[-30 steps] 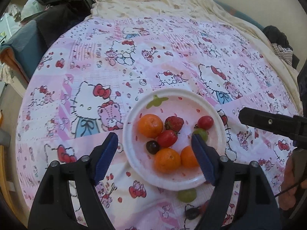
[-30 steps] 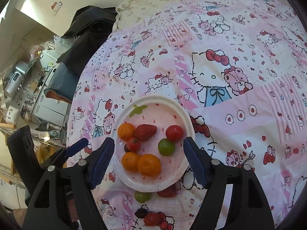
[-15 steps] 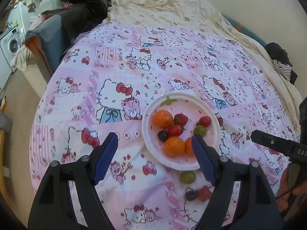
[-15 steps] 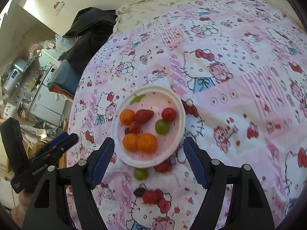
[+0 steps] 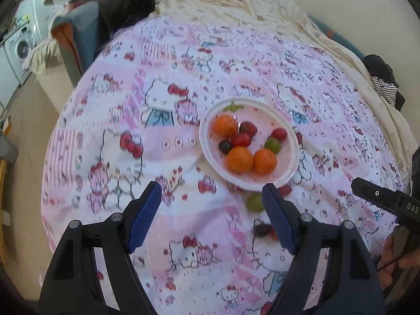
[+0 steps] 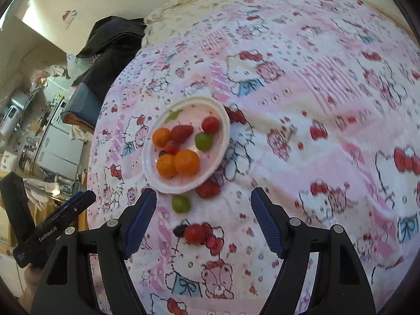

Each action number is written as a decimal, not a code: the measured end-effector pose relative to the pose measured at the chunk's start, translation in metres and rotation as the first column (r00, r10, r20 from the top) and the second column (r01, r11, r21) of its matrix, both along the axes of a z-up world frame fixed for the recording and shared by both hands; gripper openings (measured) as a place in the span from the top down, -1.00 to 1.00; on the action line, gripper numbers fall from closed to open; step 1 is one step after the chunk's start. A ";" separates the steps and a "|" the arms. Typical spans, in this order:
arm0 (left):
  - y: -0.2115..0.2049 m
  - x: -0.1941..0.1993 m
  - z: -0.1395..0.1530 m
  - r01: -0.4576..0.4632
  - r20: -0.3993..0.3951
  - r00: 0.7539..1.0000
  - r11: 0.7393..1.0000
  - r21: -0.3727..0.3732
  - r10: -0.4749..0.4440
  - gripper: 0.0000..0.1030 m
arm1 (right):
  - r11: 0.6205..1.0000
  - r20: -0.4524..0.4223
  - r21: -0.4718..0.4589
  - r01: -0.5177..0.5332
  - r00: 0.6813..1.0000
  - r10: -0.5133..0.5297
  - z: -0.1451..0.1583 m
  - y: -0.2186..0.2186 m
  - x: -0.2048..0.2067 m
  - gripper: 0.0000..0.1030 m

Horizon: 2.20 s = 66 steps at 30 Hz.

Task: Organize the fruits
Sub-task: 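Withdraw both open tools from the plate toward the remaining fruit, then grasp a dark plum from the pile with the left tool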

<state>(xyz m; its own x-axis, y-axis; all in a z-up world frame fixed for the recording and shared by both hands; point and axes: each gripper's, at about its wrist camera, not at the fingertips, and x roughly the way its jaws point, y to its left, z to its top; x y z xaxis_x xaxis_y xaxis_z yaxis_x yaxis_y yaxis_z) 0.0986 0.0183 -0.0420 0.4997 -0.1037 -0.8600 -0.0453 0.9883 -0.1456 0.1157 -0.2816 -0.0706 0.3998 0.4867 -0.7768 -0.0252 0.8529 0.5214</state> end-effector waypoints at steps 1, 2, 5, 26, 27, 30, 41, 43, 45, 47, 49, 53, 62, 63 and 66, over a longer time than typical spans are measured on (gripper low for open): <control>0.000 -0.002 -0.002 -0.005 -0.009 1.000 1.000 -0.005 0.005 -0.48 | 1.000 -0.007 0.002 0.003 1.000 -0.003 -0.002 -0.001 -0.003 -0.50; 0.000 -0.003 -0.005 -0.006 -0.019 1.000 1.000 -0.011 0.006 -0.48 | 1.000 -0.010 0.002 0.003 1.000 -0.003 -0.003 -0.001 -0.005 -0.50; -0.003 -0.008 -0.010 -0.008 -0.028 1.000 1.000 -0.009 0.008 -0.48 | 1.000 -0.027 -0.005 0.006 1.000 -0.006 -0.007 -0.002 -0.009 -0.50; -0.085 -0.002 -0.095 0.346 -0.255 0.911 0.937 0.042 -0.324 0.25 | 0.998 -0.091 0.052 0.027 0.996 -0.022 -0.035 0.002 0.005 -0.50; -0.090 -0.003 -0.097 0.374 -0.259 0.901 0.925 0.061 -0.347 0.28 | 0.999 -0.091 0.047 0.025 0.996 -0.020 -0.034 0.002 0.005 -0.50; -0.106 -0.007 -0.101 0.454 -0.257 0.872 0.884 0.107 -0.417 0.31 | 0.998 -0.093 0.055 0.020 0.996 -0.015 -0.033 0.003 0.004 -0.50; -0.120 0.002 -0.115 0.510 -0.234 0.845 0.856 0.080 -0.482 0.69 | 0.998 -0.102 0.060 0.030 0.995 -0.024 -0.033 -0.003 0.005 -0.50; -0.117 0.001 -0.113 0.489 -0.240 0.853 0.871 0.055 -0.464 0.70 | 0.998 -0.104 0.053 0.035 0.994 -0.029 -0.034 -0.005 0.006 -0.50; -0.108 0.002 -0.107 0.436 -0.248 0.874 0.900 0.026 -0.417 0.70 | 0.999 -0.105 0.040 0.035 0.994 -0.030 -0.036 -0.006 0.007 -0.50; -0.095 0.001 -0.099 0.377 -0.238 0.898 0.926 -0.012 -0.369 0.70 | 0.999 -0.111 0.031 0.042 0.993 -0.038 -0.038 -0.007 0.008 -0.50; -0.082 -0.001 -0.090 0.316 -0.224 0.923 0.949 -0.019 -0.312 0.70 | 0.999 -0.115 0.017 0.038 0.993 -0.036 -0.042 -0.005 0.010 -0.50; -0.057 -0.001 -0.075 0.211 -0.196 0.958 0.977 -0.014 -0.210 0.71 | 0.997 -0.098 -0.063 -0.033 0.995 0.027 -0.056 0.017 0.017 -0.50; -0.028 0.004 -0.061 0.145 -0.158 0.976 0.988 -0.053 -0.152 0.70 | 0.942 0.060 -0.226 -0.250 0.961 0.270 -0.078 0.077 0.024 -0.48; -0.027 0.005 -0.060 0.141 -0.160 0.976 0.988 -0.065 -0.149 0.70 | 0.934 0.078 -0.239 -0.264 0.954 0.289 -0.078 0.081 0.025 -0.47; -0.029 0.013 -0.058 0.124 -0.158 0.978 0.988 -0.089 -0.137 0.70 | 0.911 0.064 -0.276 -0.307 0.940 0.336 -0.087 0.089 0.030 -0.13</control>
